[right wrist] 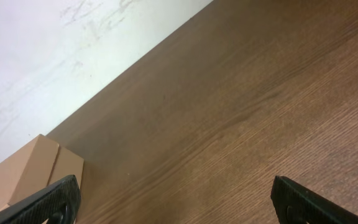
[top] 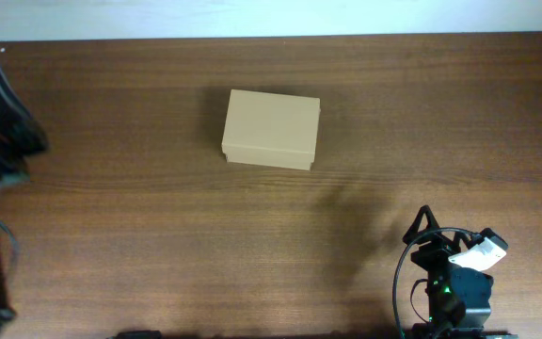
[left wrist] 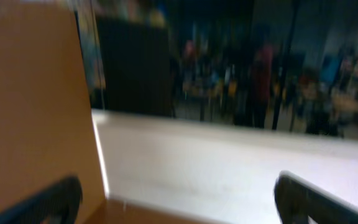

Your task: Pack container

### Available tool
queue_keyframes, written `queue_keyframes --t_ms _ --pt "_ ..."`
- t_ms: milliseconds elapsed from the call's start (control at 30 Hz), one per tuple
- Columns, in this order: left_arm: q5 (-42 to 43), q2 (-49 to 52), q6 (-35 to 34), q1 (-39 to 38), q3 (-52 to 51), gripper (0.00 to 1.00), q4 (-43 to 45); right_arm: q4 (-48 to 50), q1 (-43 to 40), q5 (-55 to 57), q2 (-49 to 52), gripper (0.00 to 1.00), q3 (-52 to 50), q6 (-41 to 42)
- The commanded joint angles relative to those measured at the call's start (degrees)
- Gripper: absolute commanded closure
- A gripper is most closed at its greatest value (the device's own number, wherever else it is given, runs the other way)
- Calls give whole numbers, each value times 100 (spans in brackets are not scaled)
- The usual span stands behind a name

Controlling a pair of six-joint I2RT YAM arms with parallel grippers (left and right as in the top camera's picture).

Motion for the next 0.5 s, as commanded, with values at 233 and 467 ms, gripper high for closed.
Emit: queue_keyframes --t_ms 233,467 --pt "-72 -3331 59 -24 -5292 0 3220 17 -7 74 -66 1 -46 7" --pt "140 -4732 17 -133 -7781 0 4994 17 -7 74 -66 1 -46 7"
